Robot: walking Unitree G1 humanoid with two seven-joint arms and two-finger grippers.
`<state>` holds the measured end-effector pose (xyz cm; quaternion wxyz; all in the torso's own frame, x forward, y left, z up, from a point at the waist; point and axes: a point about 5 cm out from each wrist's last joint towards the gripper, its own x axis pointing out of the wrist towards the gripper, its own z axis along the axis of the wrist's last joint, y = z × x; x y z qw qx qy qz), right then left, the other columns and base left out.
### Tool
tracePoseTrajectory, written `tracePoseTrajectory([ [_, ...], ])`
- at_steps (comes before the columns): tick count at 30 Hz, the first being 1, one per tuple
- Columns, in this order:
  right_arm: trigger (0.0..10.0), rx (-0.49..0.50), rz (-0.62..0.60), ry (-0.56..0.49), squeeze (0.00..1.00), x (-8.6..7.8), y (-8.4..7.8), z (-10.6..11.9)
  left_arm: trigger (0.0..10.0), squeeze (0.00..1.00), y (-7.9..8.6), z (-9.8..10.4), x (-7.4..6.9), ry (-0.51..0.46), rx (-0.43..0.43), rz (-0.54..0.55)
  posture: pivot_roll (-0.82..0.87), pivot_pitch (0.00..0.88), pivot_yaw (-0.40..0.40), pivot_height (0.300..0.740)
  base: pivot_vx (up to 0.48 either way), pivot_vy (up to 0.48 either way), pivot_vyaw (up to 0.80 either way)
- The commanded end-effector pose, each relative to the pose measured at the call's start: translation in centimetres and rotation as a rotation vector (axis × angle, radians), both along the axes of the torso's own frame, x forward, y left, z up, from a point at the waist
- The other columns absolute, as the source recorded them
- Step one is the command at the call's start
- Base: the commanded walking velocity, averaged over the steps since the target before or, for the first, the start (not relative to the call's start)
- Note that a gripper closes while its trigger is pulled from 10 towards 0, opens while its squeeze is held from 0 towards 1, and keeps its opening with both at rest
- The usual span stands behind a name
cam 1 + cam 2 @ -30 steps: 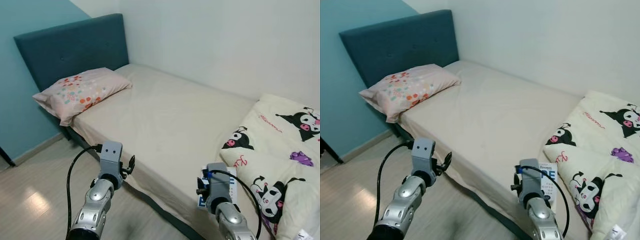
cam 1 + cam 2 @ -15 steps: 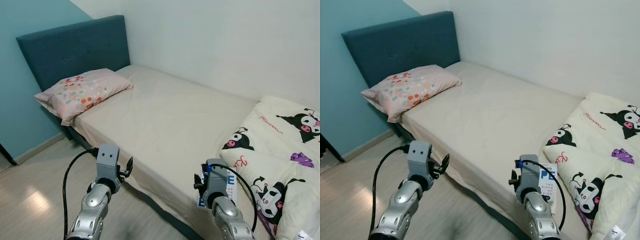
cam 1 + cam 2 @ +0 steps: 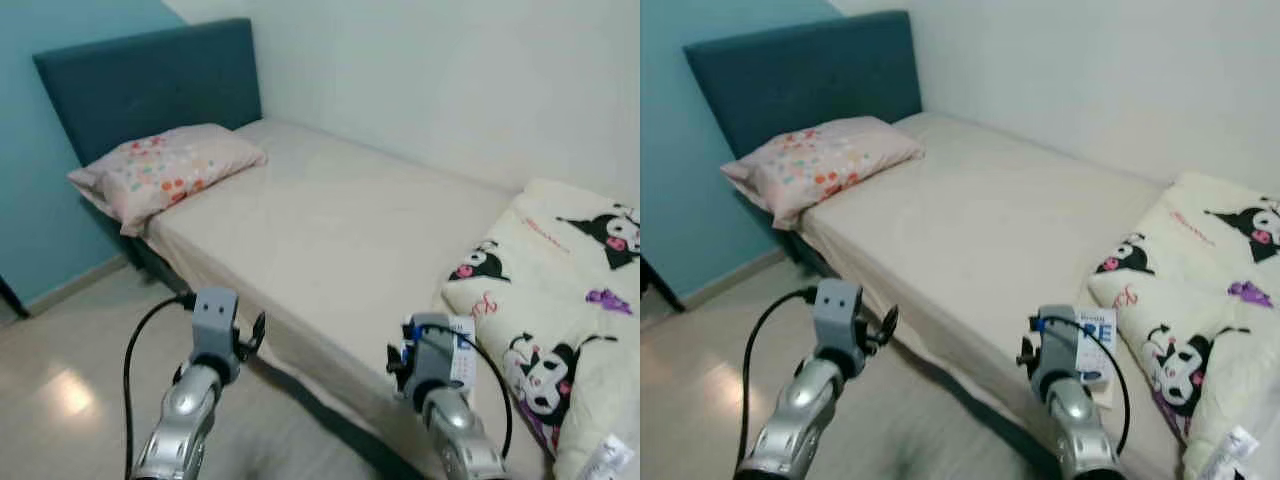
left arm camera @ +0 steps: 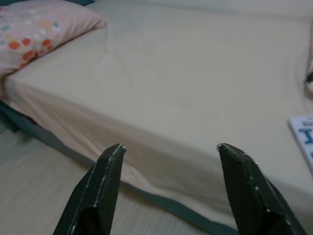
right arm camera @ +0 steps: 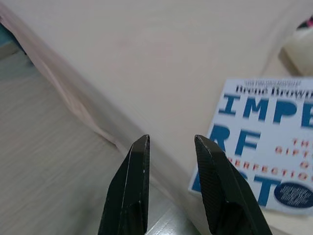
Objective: Clean up the room
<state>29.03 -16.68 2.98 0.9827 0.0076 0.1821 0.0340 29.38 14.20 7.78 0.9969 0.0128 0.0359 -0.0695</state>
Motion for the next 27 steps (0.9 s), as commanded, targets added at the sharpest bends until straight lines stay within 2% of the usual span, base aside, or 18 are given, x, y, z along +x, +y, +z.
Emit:
tracePoseTrajectory([
  [1,10.0,0.011,-0.012,0.013,0.0,-0.1,-0.1,-0.4,10.0,0.0,0.3,-0.3,-0.2,0.022,0.018,0.001,0.04,0.058,0.019,0.59,0.0,0.0,0.0],
  [7,10.0,0.009,-0.013,0.012,0.0,-0.1,-0.1,-0.4,10.0,0.0,0.4,-0.3,-0.1,0.023,0.022,-0.003,0.04,0.059,0.017,0.566,0.0,0.0,0.0],
  [14,10.0,0.01,-0.023,-0.01,0.0,0.1,-0.1,-0.1,10.0,0.0,0.4,-0.2,-0.1,0.021,0.023,-0.008,0.04,0.066,0.016,0.561,0.0,0.0,0.0],
  [20,10.0,0.121,-0.017,-0.091,0.0,0.7,0.5,0.9,10.0,0.0,0.7,-0.2,-0.3,0.017,0.026,-0.002,0.04,0.08,0.014,0.561,0.0,0.0,0.0],
  [21,10.0,0.142,-0.006,-0.109,0.46,0.8,0.7,1.2,10.0,0.0,0.8,-0.3,-0.4,0.017,0.026,0.001,0.05,0.084,0.011,0.561,0.0,0.0,0.0],
  [22,10.0,0.142,-0.006,-0.109,0.46,0.8,0.7,1.2,10.0,0.0,0.8,-0.3,-0.4,0.017,0.026,0.001,0.05,0.084,0.011,0.561,0.0,0.0,0.0],
  [23,10.0,0.155,0.008,-0.122,1.0,0.9,0.9,1.4,10.0,0.0,0.9,-0.3,-0.6,0.017,0.027,0.004,0.05,0.086,0.01,0.561,0.0,0.0,0.0],
  [27,10.0,0.161,0.04,-0.125,1.0,1.0,1.4,1.6,10.0,0.0,1.2,-0.5,-1.1,0.023,0.03,0.006,0.05,0.085,0.007,0.561,0.0,0.0,0.0],
])
